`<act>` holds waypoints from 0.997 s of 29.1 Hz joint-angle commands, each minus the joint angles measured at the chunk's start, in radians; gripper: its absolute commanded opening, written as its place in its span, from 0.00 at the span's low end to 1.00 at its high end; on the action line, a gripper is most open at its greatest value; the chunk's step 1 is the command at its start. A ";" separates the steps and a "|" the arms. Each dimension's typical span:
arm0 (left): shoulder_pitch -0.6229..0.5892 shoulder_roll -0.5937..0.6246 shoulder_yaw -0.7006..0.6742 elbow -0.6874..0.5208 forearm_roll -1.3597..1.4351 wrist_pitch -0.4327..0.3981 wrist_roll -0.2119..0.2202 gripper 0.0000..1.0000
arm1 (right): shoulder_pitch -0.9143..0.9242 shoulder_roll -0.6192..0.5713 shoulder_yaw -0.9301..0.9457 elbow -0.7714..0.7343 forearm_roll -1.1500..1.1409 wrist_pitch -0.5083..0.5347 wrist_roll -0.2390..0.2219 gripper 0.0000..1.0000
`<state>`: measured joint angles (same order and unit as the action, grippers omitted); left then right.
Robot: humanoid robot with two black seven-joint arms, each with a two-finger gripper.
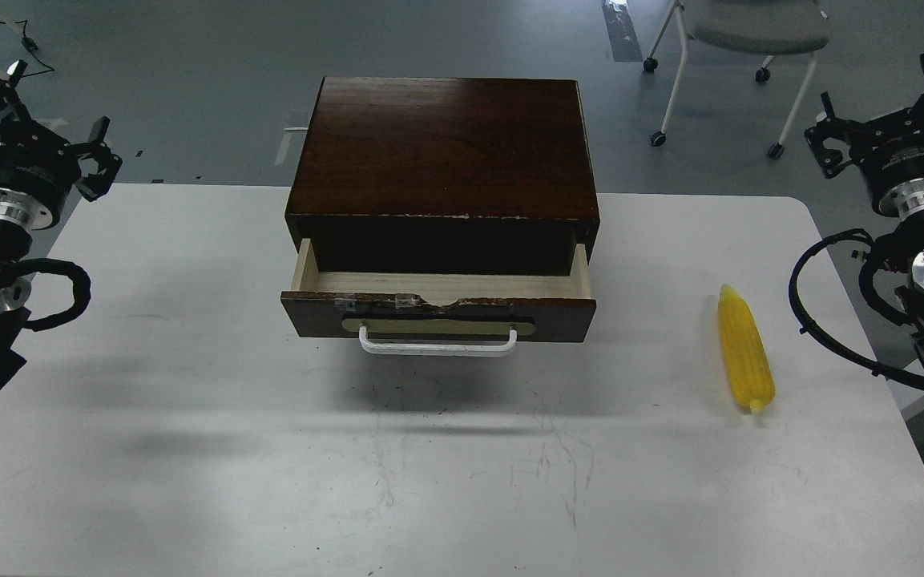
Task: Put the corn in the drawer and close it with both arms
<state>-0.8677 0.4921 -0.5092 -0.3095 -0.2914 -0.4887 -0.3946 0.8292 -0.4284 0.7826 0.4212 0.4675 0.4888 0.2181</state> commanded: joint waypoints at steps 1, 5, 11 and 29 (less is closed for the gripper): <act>0.012 -0.006 0.000 0.003 0.000 0.000 -0.007 0.98 | -0.008 -0.003 -0.006 0.014 -0.004 0.000 0.001 1.00; 0.013 -0.012 0.000 0.003 0.000 0.000 -0.007 0.98 | -0.007 -0.036 -0.006 0.053 -0.004 0.000 -0.002 1.00; 0.013 -0.009 0.000 0.003 0.000 0.000 -0.009 0.98 | -0.008 -0.058 -0.055 0.073 -0.013 0.000 0.001 1.00; 0.016 -0.017 0.072 -0.003 0.000 0.000 -0.009 0.97 | 0.217 -0.332 -0.431 0.133 -0.533 0.000 0.001 1.00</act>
<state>-0.8526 0.4786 -0.4391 -0.3088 -0.2912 -0.4886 -0.4013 0.9691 -0.6935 0.4571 0.5338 0.1080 0.4887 0.2182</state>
